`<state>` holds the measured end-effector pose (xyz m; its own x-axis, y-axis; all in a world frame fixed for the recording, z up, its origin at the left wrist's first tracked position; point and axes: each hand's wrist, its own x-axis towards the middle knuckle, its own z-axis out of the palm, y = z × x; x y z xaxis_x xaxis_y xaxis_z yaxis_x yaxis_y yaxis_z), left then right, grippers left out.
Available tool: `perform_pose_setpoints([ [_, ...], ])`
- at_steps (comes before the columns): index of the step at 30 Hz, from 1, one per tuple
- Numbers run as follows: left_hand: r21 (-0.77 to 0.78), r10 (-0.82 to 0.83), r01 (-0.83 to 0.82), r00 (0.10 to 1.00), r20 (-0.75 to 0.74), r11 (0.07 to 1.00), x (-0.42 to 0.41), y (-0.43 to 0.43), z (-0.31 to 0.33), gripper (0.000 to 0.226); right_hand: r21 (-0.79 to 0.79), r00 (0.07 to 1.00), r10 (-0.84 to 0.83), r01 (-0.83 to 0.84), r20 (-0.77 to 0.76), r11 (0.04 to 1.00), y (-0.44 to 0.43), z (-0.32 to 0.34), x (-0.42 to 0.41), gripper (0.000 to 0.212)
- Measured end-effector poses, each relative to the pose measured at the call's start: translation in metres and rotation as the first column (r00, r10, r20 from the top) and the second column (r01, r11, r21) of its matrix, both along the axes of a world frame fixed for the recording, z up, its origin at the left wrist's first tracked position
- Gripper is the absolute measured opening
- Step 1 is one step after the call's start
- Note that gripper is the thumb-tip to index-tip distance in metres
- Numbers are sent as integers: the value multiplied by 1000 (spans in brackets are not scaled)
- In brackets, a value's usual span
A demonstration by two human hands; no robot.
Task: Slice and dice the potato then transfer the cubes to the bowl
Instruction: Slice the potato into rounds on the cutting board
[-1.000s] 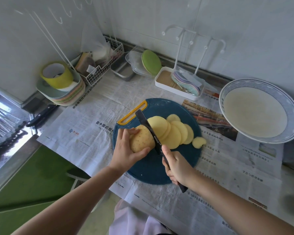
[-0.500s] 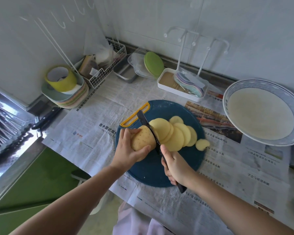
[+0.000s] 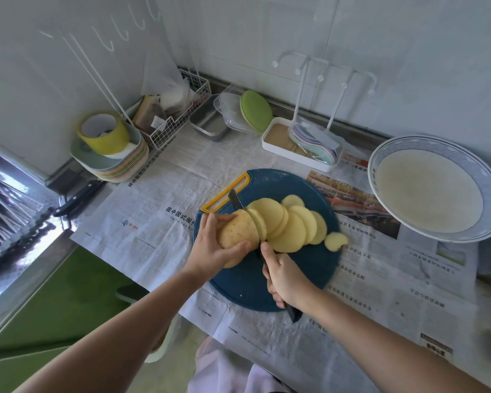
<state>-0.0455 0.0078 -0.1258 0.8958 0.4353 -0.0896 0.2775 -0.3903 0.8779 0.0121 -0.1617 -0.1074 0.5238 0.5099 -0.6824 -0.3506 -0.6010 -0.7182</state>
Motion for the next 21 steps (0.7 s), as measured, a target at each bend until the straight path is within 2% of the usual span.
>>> perform_pose_setpoints([
  [3,-4,-6,6,1000,-12,1000,1,2,1,72,-20,999,-1,0,-36,1000,2,0,3,58],
  [7,89,-63,59,997,42,994,-4,-2,-3,71,-30,993,8,-12,-120,999,1,2,10,55],
  [9,66,-55,52,998,39,996,-3,-1,-2,68,-7,991,3,-4,-133,1000,1,-1,9,55],
  [14,-122,12,-12,1000,-4,992,4,8,0,60,-4,989,-36,35,-141,999,5,-10,0,56],
  [19,-357,110,-118,993,-41,927,10,15,3,69,-33,995,-67,64,-81,997,8,-7,-6,56],
  [21,-386,135,-144,990,-49,911,10,17,3,69,-40,996,-73,71,-45,997,10,-6,-7,55],
])
